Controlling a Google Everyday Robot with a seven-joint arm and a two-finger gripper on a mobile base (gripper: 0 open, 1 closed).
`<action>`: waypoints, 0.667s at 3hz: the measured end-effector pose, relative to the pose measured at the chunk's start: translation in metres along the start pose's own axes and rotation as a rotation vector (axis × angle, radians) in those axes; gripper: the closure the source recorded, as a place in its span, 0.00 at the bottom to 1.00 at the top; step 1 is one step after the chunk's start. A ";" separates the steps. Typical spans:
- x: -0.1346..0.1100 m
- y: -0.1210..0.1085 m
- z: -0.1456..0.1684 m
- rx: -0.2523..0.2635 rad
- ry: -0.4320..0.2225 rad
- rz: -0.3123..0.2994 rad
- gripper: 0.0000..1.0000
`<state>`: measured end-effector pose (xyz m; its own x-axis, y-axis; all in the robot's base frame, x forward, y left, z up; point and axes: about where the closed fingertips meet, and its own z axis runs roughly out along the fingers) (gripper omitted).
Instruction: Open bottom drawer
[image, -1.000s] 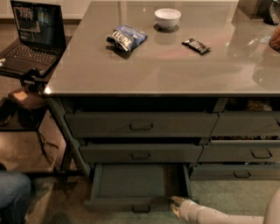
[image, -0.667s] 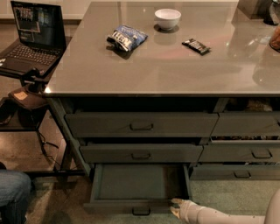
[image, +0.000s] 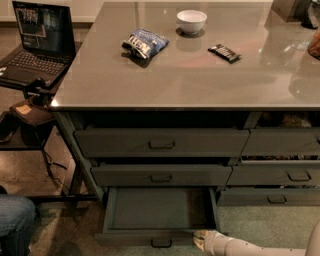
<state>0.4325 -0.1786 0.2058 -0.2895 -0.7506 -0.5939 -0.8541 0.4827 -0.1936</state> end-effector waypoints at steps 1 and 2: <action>-0.002 0.000 -0.002 0.000 -0.001 -0.001 1.00; -0.002 0.000 -0.002 0.000 -0.001 -0.001 0.81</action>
Offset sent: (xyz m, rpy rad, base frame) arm 0.0000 0.0003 0.0024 0.0006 -0.0008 0.0013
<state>0.4324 -0.1783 0.2083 -0.2880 -0.7506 -0.5946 -0.8546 0.4816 -0.1940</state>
